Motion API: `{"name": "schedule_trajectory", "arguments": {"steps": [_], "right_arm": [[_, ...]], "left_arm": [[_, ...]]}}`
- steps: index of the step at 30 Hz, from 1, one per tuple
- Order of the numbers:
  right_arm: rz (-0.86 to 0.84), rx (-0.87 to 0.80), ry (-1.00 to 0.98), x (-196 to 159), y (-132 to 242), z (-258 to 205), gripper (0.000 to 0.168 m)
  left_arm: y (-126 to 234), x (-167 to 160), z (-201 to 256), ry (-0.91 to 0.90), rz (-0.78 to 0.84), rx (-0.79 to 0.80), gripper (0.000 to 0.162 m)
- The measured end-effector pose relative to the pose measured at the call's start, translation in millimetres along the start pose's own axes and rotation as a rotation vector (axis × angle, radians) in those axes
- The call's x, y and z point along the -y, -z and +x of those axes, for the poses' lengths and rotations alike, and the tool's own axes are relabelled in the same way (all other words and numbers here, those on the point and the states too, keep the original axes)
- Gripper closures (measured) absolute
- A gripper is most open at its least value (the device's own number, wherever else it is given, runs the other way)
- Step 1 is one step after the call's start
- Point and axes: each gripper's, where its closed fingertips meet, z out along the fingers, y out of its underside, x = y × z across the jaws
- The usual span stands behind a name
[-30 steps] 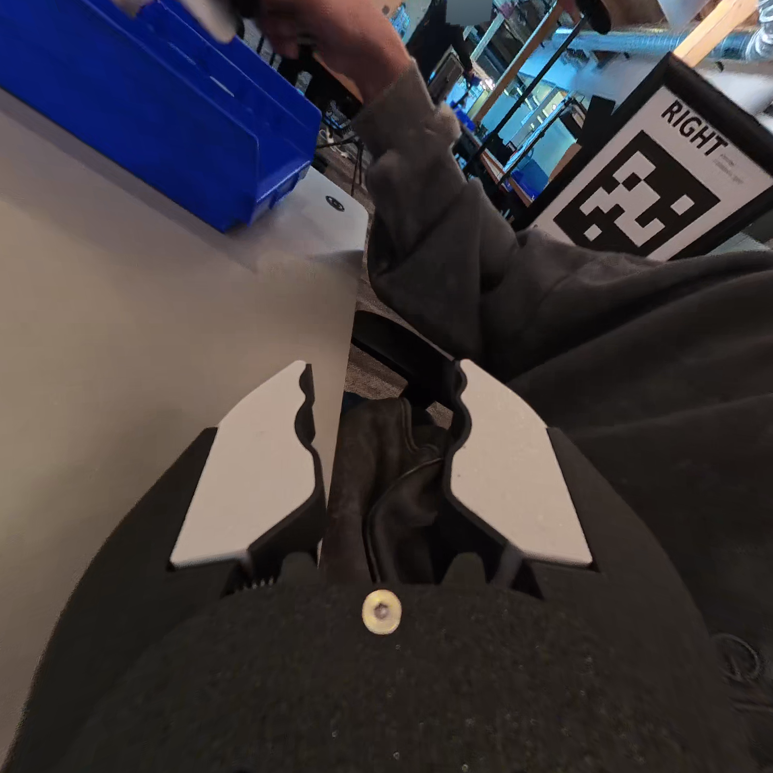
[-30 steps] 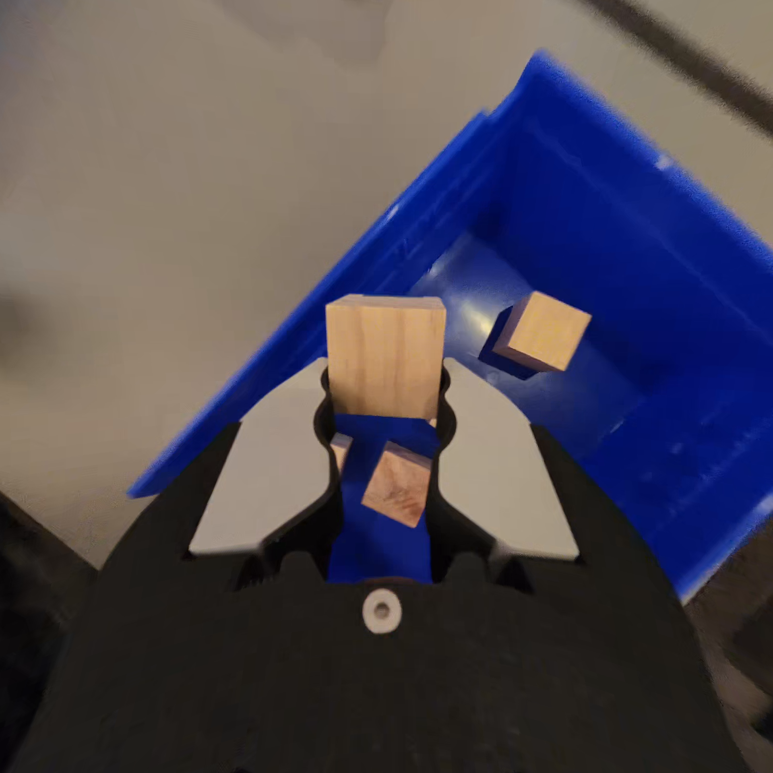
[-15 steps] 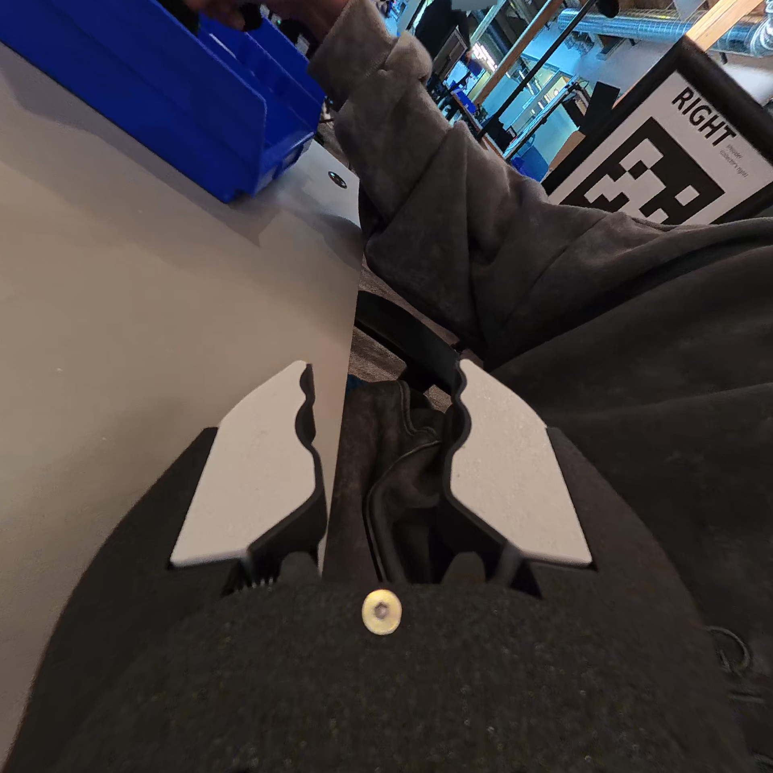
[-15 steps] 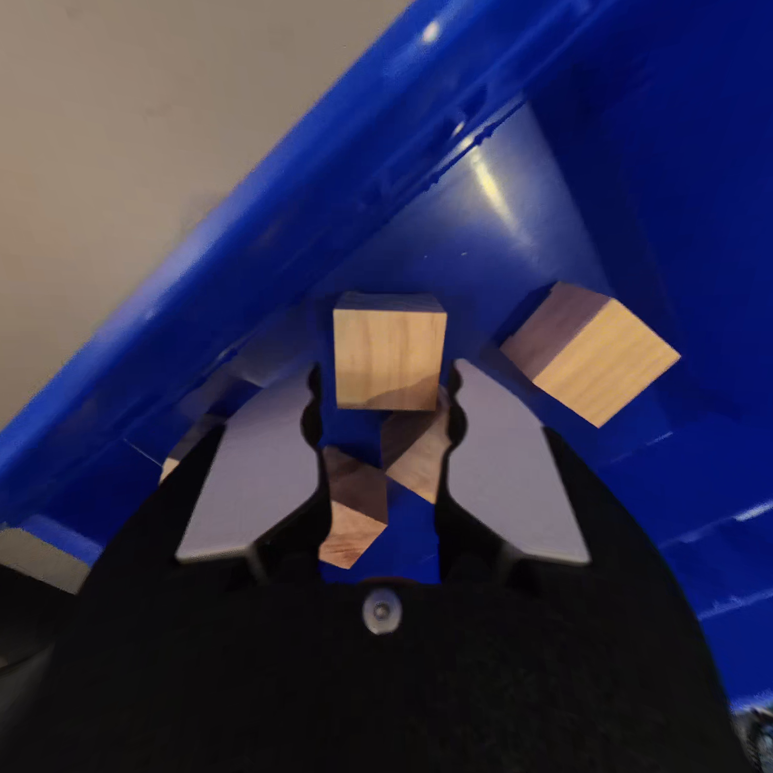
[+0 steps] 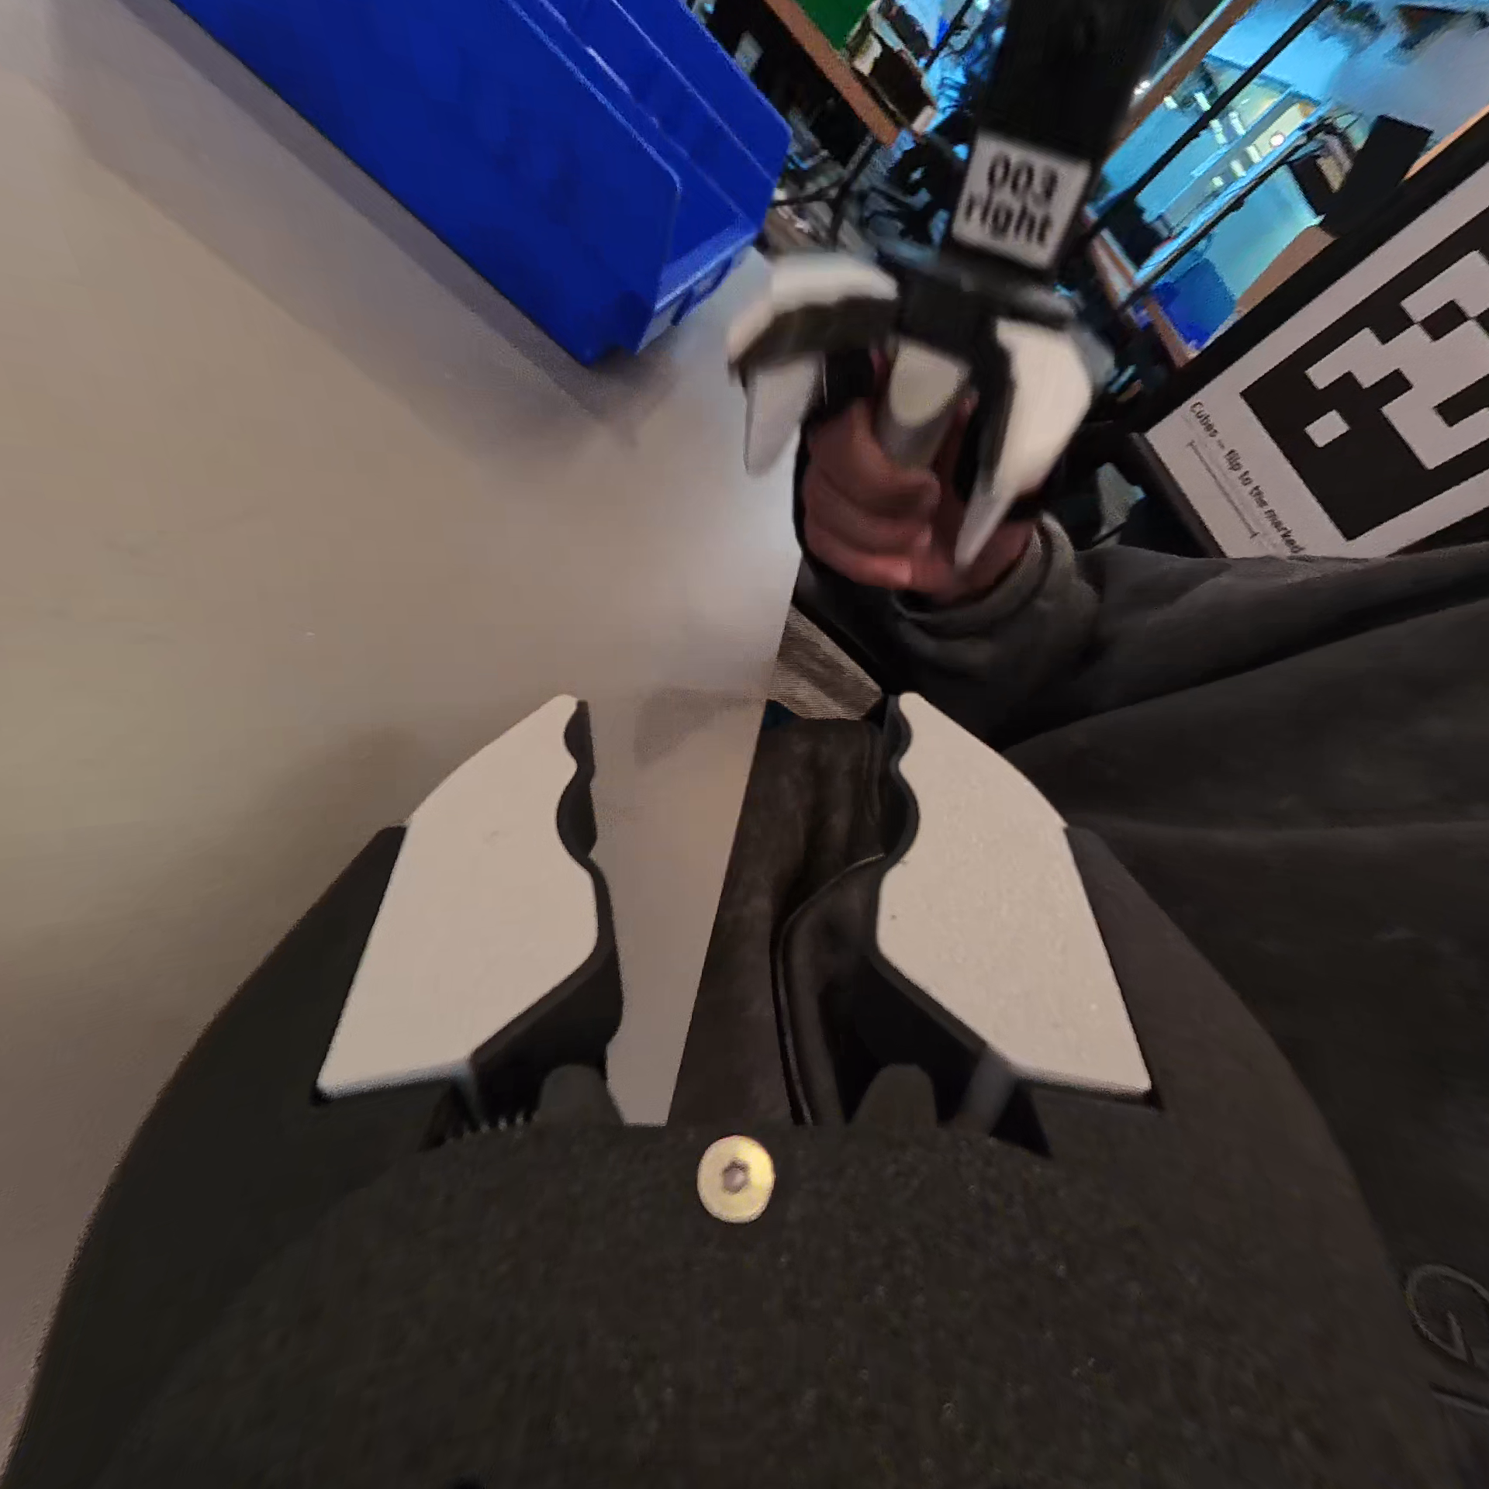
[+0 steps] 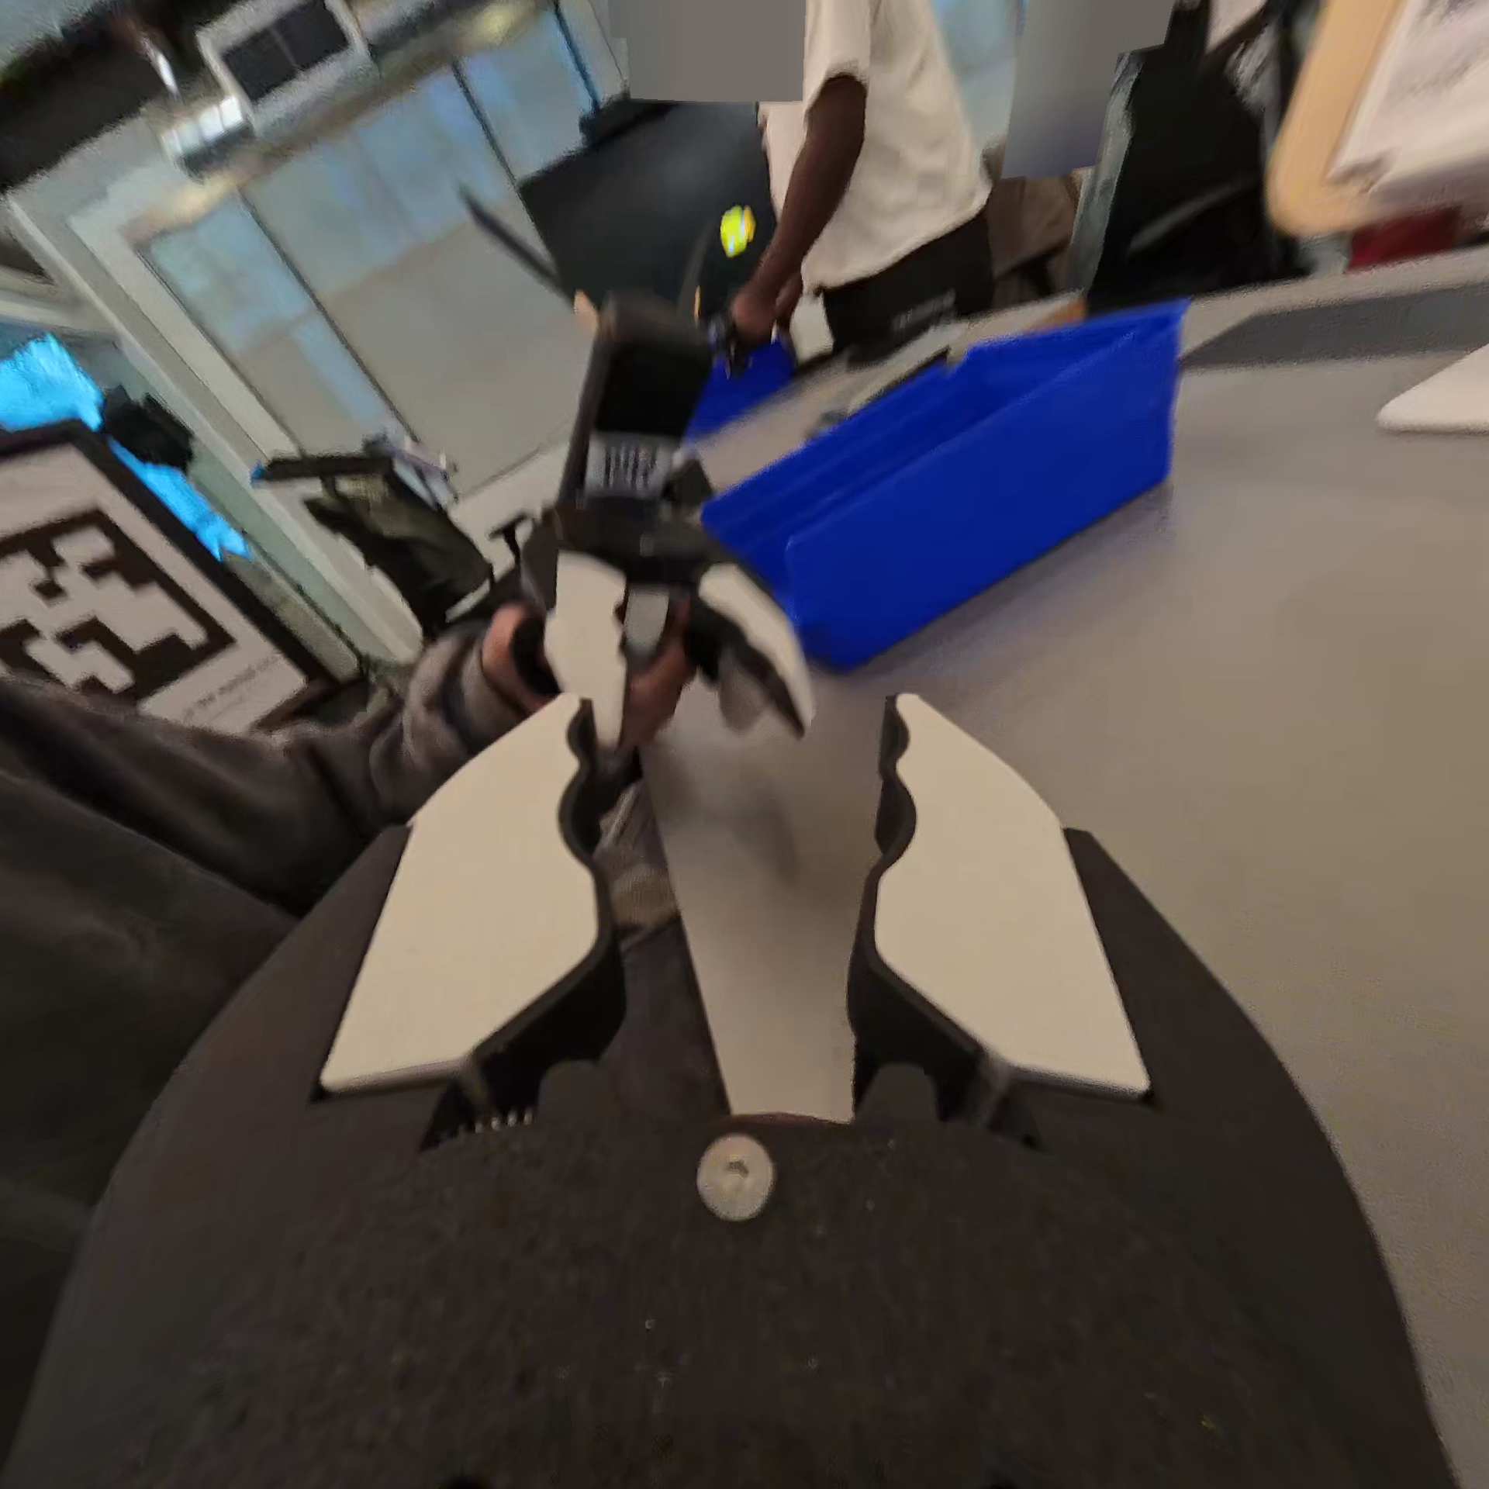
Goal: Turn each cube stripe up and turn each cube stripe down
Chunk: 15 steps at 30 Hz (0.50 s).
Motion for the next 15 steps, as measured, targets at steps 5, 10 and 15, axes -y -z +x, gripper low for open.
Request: {"name": "schedule_trajectory", "arguments": {"steps": [5, 10, 15], "right_arm": [[-0.170, -0.057, 0.154, -34, -14, -3, 0.106], [-0.286, -0.109, 0.163, -61, -19, 8, 0.108], [-0.356, -0.100, 0.049, -79, -20, 12, 0.109]], "left_arm": [[78, 46, -51, -0.035, -0.011, 0.338, 0.093], [209, 82, -204, 0.263, -0.122, 0.948, 0.091], [273, 78, -310, 0.593, -0.179, 1.202, 0.088]]}}
